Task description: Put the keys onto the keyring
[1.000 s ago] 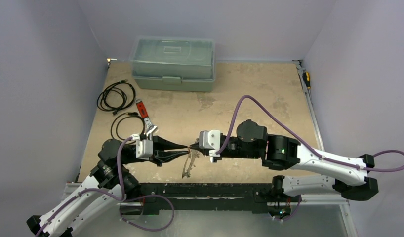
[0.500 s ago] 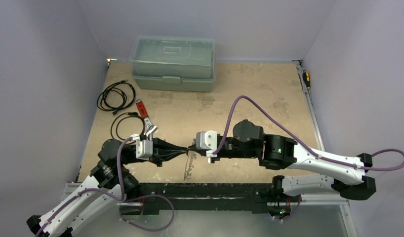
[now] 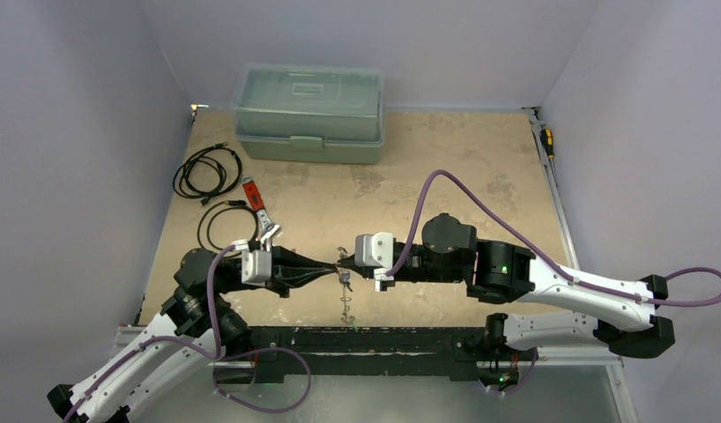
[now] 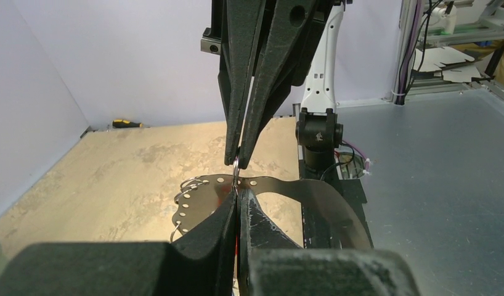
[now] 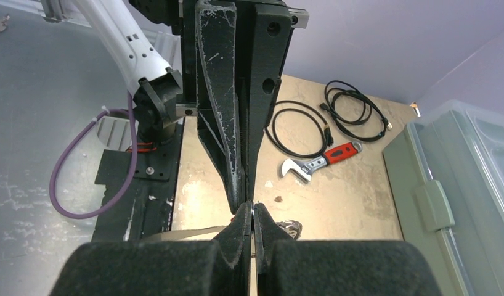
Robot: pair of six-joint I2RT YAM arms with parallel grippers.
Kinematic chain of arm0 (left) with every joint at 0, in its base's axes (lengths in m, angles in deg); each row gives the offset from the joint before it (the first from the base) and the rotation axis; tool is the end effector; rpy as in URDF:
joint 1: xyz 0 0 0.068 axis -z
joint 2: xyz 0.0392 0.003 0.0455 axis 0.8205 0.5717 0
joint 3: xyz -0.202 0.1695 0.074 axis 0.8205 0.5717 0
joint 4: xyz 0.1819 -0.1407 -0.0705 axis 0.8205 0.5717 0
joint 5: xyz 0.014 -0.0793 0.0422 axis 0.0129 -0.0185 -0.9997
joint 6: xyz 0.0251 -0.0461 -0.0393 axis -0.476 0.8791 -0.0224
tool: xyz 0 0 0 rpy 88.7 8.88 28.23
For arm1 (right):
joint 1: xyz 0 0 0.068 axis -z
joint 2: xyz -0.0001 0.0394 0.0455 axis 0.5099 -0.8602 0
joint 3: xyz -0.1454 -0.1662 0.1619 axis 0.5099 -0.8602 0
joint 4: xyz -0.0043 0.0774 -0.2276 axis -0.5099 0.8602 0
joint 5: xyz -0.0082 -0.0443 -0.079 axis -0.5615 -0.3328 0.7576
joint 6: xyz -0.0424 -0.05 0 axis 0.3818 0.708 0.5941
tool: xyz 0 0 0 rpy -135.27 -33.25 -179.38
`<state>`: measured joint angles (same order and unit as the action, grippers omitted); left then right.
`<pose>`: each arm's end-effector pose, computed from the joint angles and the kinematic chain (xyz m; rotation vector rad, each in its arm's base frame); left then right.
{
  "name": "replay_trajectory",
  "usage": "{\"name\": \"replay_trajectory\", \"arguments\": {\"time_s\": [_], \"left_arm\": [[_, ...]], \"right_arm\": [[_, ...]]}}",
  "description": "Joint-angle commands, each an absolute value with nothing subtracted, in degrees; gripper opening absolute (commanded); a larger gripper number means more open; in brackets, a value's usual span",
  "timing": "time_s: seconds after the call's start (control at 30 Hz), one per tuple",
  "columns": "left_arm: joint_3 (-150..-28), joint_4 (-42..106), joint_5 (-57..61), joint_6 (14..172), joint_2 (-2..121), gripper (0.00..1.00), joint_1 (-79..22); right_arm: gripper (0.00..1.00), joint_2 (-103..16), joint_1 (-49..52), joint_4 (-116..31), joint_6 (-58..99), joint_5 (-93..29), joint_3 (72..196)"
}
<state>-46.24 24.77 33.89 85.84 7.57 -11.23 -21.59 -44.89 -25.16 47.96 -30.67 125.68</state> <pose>0.0504 -0.0948 0.3322 1.0429 1.0369 -1.1592 0.0496 0.2144 0.4096 -1.4016 1.1488 0.7880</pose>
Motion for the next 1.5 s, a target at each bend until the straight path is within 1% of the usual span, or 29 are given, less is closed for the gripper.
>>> {"name": "replay_trajectory", "arguments": {"time_s": [0.0, 0.5, 0.53, 0.63, 0.7, 0.73, 0.9, 0.97, 1.03, 1.13, 1.2, 1.47], "left_arm": [[-47.93, 22.83, 34.51, 85.38, 7.78, 0.0, -11.28], [-47.85, 22.56, 34.52, 85.59, 7.78, 0.0, -11.22], [-47.82, 22.53, 34.53, 85.55, 7.72, 0.04, -11.23], [-47.82, 22.51, 34.48, 85.56, 7.57, 0.25, -11.2], [-47.73, 22.39, 34.31, 85.61, 7.38, 0.32, -11.23], [-47.74, 22.42, 34.19, 85.66, 7.31, 0.33, -11.27], [-47.78, 22.42, 34.09, 85.63, 7.18, 0.33, -11.26], [-47.76, 22.35, 34.15, 85.67, 7.16, 0.31, -11.22], [-47.78, 22.42, 34.18, 85.63, 7.09, 0.29, -11.28], [-47.73, 22.29, 33.92, 85.83, 7.17, 0.22, -11.26], [-47.86, 22.33, 33.83, 85.96, 7.26, 0.19, -11.23], [-47.88, 22.46, 33.13, 86.04, 7.09, 0.22, -11.27]], "right_arm": [[0.0, -20.3, -44.75, -29.55, 47.94, -31.51, 128.2], [0.0, -18.99, -44.75, -33.19, 48.25, -31.29, 126.96], [0.0, -19.22, -44.75, -33.15, 48.26, -31.39, 126.97], [0.0, -19.71, -44.75, -32.97, 48.22, -31.72, 126.93], [0.0, -19.89, -44.75, -33.06, 48.05, -32.01, 126.84], [0.0, -19.99, -44.75, -33.14, 48.03, -32.18, 126.81], [0.0, -20.58, -44.75, -33.66, 47.8, -32.93, 126.53], [0.0, -20.97, -44.75, -33.85, 47.77, -33.21, 126.53], [0.0, -21.29, -44.75, -34.18, 47.68, -33.42, 126.44], [0.0, -21.84, -44.75, -34.35, 47.68, -33.87, 126.53], [0.0, -22.01, -44.77, -34.54, 47.66, -34.01, 126.57], [0.0, -22.95, -44.75, -34.15, 47.5, -34.8, 126.79]]}}
